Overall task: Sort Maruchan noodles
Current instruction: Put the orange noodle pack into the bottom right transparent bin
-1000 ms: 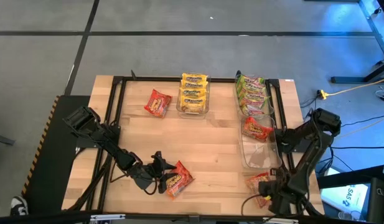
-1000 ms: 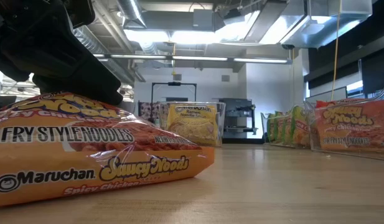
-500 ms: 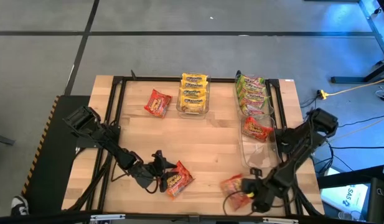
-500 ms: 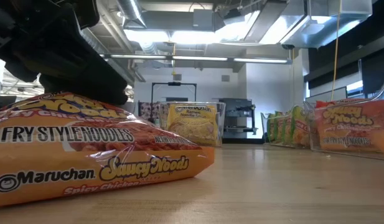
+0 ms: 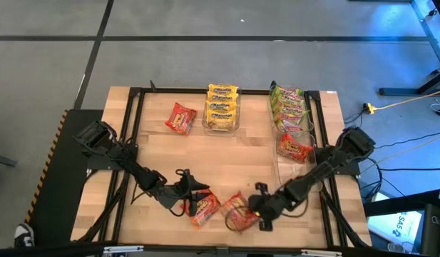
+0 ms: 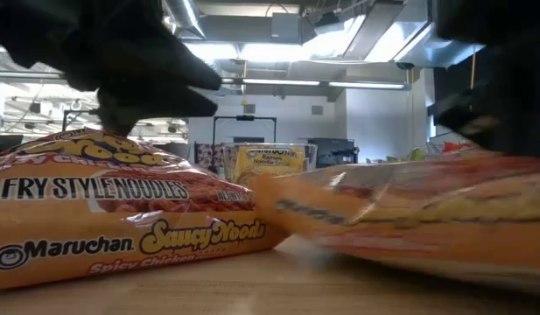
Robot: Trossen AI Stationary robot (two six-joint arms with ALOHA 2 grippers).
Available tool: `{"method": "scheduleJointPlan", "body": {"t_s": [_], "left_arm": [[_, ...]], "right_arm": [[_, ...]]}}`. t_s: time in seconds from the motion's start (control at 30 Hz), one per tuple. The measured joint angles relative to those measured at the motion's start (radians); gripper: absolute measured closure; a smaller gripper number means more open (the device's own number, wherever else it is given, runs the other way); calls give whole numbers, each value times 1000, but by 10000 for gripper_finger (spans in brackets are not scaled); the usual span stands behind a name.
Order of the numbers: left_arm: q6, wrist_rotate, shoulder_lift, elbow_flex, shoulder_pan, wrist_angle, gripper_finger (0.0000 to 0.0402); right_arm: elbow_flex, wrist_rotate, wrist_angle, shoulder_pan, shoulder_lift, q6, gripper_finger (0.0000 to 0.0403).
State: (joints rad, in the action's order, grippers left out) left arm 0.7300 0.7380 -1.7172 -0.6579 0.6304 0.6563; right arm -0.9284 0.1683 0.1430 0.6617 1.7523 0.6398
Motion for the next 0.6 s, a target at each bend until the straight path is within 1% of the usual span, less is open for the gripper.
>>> {"method": "scheduleJointPlan", "body": {"t_s": [0.13, 0.27, 0.33, 0.47, 0.53, 0.6], "left_arm": [[-38, -27, -2, -33, -5, 3, 268], [-92, -55, -46, -95, -2, 2, 268], [-111, -83, -91, -145, -4, 6, 268], [-152, -158, -205, -250, -13, 3, 268], [-176, -201, -258, -305, -23, -1, 268], [-190, -269, -304, -357, -36, -7, 268]], "right_arm": [[1, 29, -12, -88, 0, -41, 354], [1, 52, -7, -155, -3, -107, 354], [1, 44, 11, -172, -24, -149, 354], [0, 30, 67, -187, -102, -178, 354], [0, 58, 103, -193, -142, -178, 354], [-1, 83, 122, -201, -171, -178, 354]]}}
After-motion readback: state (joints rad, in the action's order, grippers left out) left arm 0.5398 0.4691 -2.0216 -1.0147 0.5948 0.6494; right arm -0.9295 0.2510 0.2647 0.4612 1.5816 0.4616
